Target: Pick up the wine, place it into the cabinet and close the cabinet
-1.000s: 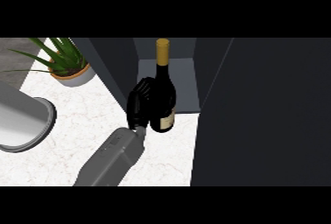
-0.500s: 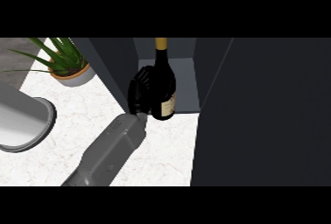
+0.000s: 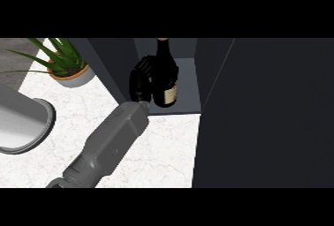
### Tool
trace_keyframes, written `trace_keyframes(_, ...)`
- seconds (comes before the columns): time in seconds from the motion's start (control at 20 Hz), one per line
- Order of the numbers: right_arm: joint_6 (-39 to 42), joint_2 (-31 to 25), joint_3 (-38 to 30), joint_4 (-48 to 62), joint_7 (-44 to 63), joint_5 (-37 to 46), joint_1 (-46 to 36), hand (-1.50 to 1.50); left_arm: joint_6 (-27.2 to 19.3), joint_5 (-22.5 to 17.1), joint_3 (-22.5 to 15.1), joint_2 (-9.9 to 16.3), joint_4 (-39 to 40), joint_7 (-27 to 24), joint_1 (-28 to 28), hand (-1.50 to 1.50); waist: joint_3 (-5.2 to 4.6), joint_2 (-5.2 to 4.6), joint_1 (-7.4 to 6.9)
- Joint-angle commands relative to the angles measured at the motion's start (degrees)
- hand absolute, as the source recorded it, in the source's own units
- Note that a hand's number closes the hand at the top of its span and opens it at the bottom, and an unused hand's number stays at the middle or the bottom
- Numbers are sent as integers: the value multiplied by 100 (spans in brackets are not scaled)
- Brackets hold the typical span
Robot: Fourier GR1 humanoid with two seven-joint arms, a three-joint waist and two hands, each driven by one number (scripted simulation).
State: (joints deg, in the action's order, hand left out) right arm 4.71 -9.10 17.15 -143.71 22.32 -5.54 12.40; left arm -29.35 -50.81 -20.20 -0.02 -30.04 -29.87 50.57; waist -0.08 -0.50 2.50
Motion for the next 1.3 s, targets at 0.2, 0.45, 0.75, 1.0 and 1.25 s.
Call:
trace_keyframes(0.2, 148, -92, -263, -828, 171, -684, 317, -150, -520, 284, 222, 4, 915, 135, 1106, 150, 13, 13, 25)
trace_keyframes(0.45, -5, 124, 128, -838, 250, -332, 105, -150, -818, 518, 237, 360, 1528, 50, 1500, 150, 3, -21, 85)
trace_keyframes(0.75, 245, 102, 73, -435, -226, -360, 368, -150, -1087, 917, 18, 325, 2193, 90, 1598, -150, 11, -33, 93)
trace_keyframes(1.0, 328, -20, -46, -855, -1, -594, 541, -150, -928, 961, 91, 469, 2404, 198, 1640, -150, 8, -36, 120)
trace_keyframes(1.25, 311, 91, 14, -635, -50, -528, 420, -150, -1140, 1090, 67, 478, 2623, 319, 1874, -150, 8, -59, 156)
